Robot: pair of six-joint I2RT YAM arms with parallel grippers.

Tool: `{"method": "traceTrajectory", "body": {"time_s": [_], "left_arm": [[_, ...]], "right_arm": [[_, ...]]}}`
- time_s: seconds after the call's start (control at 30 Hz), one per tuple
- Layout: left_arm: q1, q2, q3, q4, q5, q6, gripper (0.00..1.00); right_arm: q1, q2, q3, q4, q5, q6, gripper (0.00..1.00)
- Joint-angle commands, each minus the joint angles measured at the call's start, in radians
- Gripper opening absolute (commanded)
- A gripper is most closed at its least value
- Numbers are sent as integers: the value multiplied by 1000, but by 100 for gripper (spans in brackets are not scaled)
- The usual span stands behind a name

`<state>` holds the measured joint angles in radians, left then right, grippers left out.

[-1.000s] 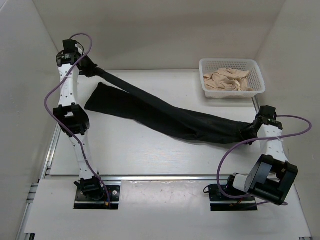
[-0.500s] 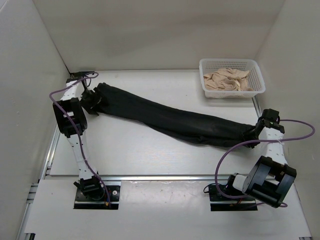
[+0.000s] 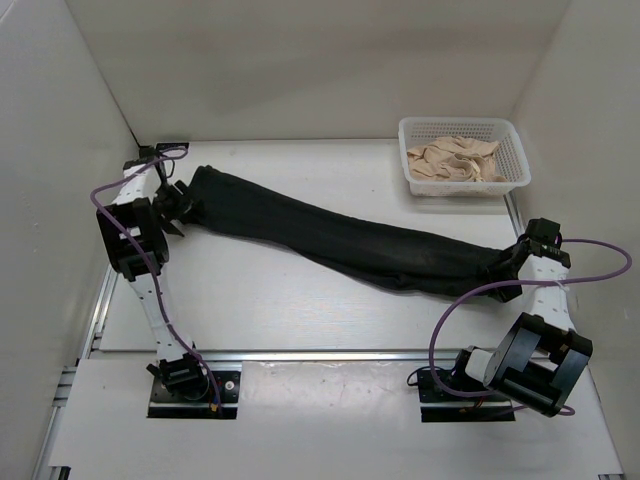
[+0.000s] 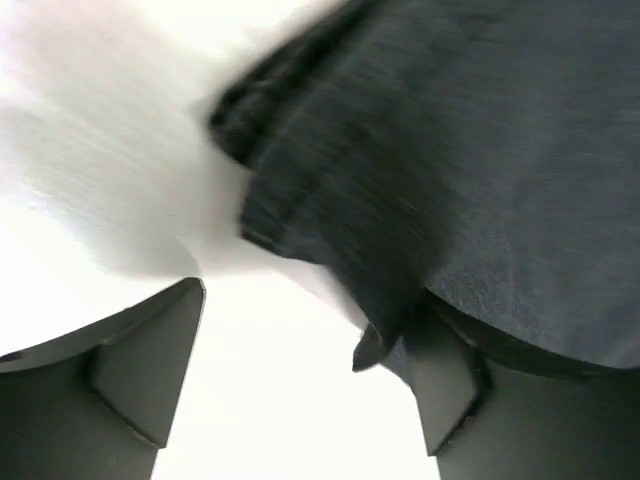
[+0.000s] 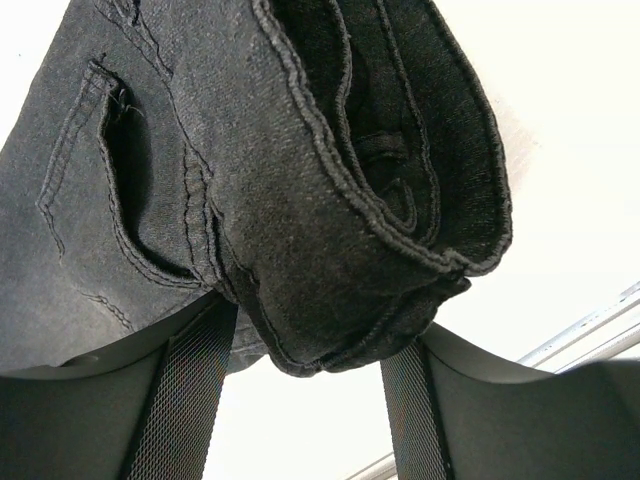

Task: Fold and stack the trousers
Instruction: Fold the trousers

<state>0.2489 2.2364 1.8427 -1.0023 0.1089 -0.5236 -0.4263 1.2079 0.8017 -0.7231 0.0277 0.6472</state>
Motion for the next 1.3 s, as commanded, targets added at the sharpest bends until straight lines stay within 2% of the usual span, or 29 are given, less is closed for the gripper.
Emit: {"method": "traceTrajectory", "body": {"time_s": [0.0,0.1,0.13,0.27,0.37,0.47,0.5,0.53,0.6,0.63,0.73,0.8,1.0,1.13,1.17,1.27], "left_arm": [[13,-17,-23,10,-51,8,87],[13,54,26,10,-42,8,84],[13,67,41,10,-60,8,79],[13,123,174,-12,-113,8,74],[13,123,269,-70,-211,8,76],[23,111,303,-81,-328,-13,78],[23,101,303,-90,-328,-13,78],[23,92,303,-90,-328,-13,66],[32,83,293,-79,-292,-3,60],[32,83,293,-59,-272,-3,59],[41,83,270,-45,-204,17,75],[41,83,270,-24,-195,40,100],[50,167,315,1,-146,53,100],[50,236,368,10,-85,53,79],[50,245,381,10,-84,53,63],[50,265,414,10,-93,53,37]], "right_arm": [[-6,-22,-4,22,-3,-9,62],[-6,-22,-4,22,-3,-9,62],[-6,-31,-4,22,-3,-9,62],[-6,-31,-4,22,8,-9,62],[-6,-31,-13,11,17,-9,62],[-26,-41,-13,2,28,-18,62],[-26,-41,-13,2,28,-18,62],[-35,-41,-13,2,28,-18,62],[-35,-41,-13,2,37,-18,62],[-35,-41,-13,2,37,-18,62],[-35,-41,-13,2,37,-18,62],[-35,-41,-13,2,37,-18,62],[-35,-31,-13,2,28,-18,62],[-35,-31,-13,2,18,-27,62],[-35,-31,-13,2,18,-27,62],[-35,-31,-4,2,8,-27,62]]}}
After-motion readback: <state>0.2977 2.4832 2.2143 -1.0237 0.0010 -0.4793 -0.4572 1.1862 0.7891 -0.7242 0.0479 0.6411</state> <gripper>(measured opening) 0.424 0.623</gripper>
